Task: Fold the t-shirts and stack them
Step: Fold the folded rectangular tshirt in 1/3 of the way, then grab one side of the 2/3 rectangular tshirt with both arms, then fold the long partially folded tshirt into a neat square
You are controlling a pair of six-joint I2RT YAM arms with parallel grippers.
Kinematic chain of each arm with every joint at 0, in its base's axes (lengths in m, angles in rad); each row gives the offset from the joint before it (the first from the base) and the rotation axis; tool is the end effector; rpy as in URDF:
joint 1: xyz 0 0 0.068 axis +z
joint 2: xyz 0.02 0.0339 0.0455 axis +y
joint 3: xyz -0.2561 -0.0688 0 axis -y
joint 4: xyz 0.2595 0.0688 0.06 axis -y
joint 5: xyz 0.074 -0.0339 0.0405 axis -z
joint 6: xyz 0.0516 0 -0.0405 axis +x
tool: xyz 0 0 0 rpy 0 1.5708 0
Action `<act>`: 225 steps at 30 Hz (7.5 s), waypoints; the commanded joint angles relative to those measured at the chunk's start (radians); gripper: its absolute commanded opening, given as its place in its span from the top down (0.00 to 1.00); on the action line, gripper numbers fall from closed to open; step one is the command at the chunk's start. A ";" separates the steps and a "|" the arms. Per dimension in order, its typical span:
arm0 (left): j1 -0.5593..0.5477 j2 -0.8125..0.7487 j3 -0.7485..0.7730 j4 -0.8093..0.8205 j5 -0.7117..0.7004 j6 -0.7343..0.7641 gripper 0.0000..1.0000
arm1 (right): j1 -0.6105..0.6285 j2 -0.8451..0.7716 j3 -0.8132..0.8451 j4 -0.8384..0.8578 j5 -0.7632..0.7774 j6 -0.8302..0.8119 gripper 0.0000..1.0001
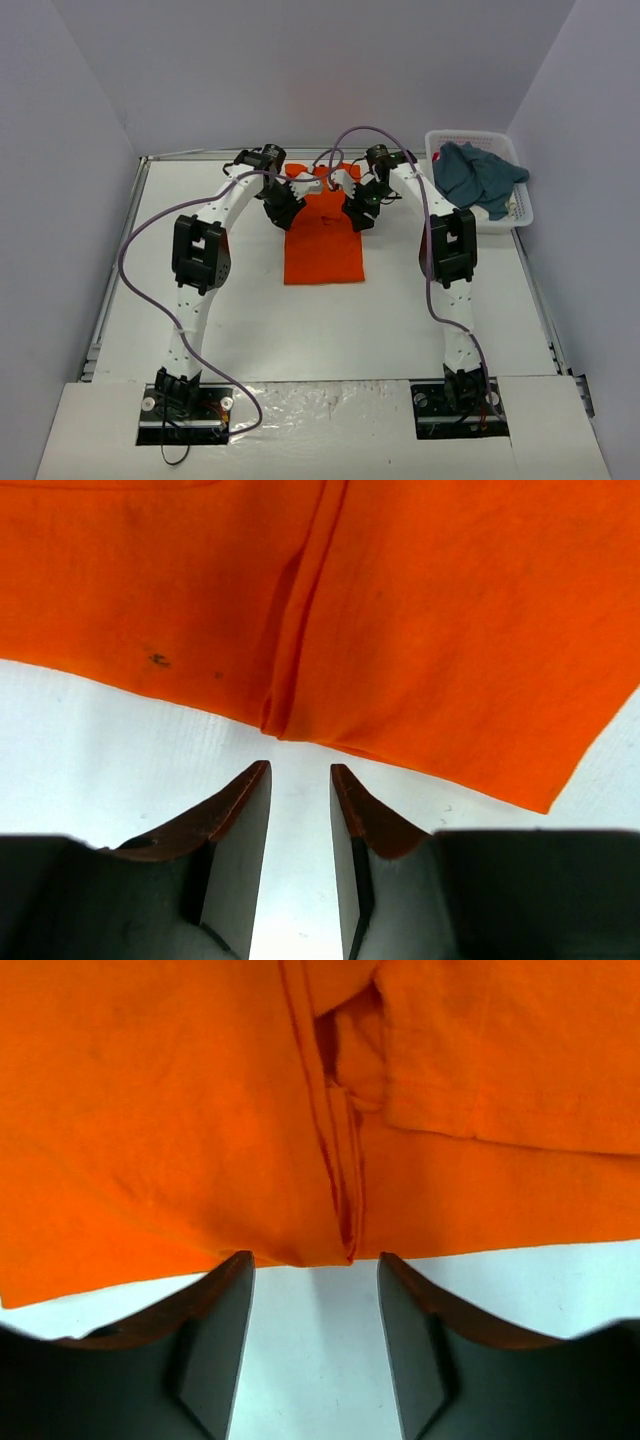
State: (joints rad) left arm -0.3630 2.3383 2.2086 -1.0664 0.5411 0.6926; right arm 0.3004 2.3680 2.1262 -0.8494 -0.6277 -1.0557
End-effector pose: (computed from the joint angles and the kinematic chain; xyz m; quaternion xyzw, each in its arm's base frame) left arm 0.4638 -0.2046 0.2137 0.5198 0.7929 -0.2296 0.2201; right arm 0.4906 0.1837 0.1859 -0.6367 0.6736 0.1955 0.3206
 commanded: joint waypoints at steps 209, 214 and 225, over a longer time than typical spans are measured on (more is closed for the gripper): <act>-0.093 -0.808 -0.649 -0.222 0.181 0.064 0.98 | 0.140 -0.730 -0.553 -0.117 -0.064 0.114 1.00; -0.067 -0.742 -0.580 -0.237 0.158 0.085 0.98 | 0.131 -0.659 -0.470 -0.120 -0.055 0.108 1.00; -0.001 -0.594 -0.449 -0.271 0.145 0.143 0.98 | 0.092 -0.494 -0.298 -0.123 -0.036 0.069 1.00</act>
State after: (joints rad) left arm -0.3908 1.7363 1.7084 -1.2587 0.7071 0.7891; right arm 0.4187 1.8469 1.7664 -0.9295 -0.6998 -0.9539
